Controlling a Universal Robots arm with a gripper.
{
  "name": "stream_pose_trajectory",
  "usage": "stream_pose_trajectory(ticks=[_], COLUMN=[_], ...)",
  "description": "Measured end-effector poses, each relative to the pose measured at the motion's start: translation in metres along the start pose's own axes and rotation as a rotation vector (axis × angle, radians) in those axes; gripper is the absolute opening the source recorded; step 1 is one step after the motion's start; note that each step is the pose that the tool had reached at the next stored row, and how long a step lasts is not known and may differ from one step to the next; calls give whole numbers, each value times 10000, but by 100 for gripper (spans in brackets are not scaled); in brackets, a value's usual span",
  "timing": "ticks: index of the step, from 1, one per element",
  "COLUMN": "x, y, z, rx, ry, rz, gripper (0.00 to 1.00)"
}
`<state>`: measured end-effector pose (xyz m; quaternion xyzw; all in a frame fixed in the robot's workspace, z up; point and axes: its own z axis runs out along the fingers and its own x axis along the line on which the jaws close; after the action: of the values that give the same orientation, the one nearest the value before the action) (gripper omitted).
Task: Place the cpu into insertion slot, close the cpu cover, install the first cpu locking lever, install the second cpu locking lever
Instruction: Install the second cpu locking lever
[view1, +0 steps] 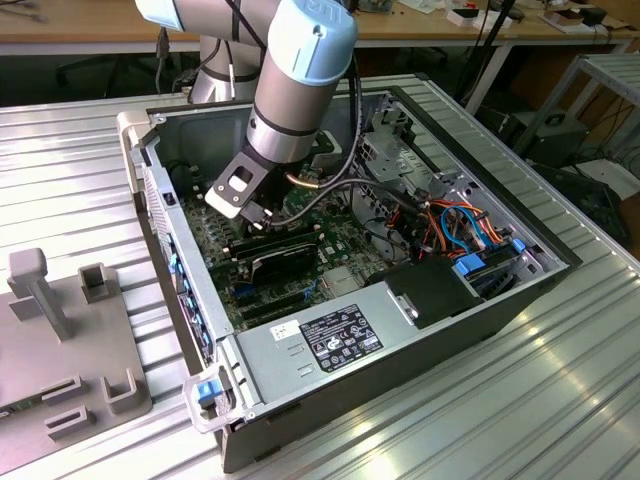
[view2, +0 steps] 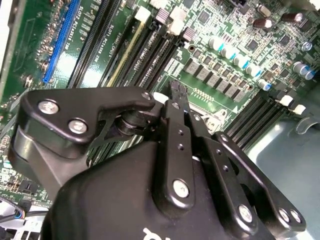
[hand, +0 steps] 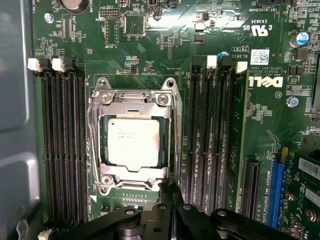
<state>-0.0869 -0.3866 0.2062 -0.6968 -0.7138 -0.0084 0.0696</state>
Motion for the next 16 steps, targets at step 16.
stream_pose_trajectory(ticks=[16], x=[-11], y=[-15], z=[42], rx=[1], ry=[32], rz=[-2], gripper=[11])
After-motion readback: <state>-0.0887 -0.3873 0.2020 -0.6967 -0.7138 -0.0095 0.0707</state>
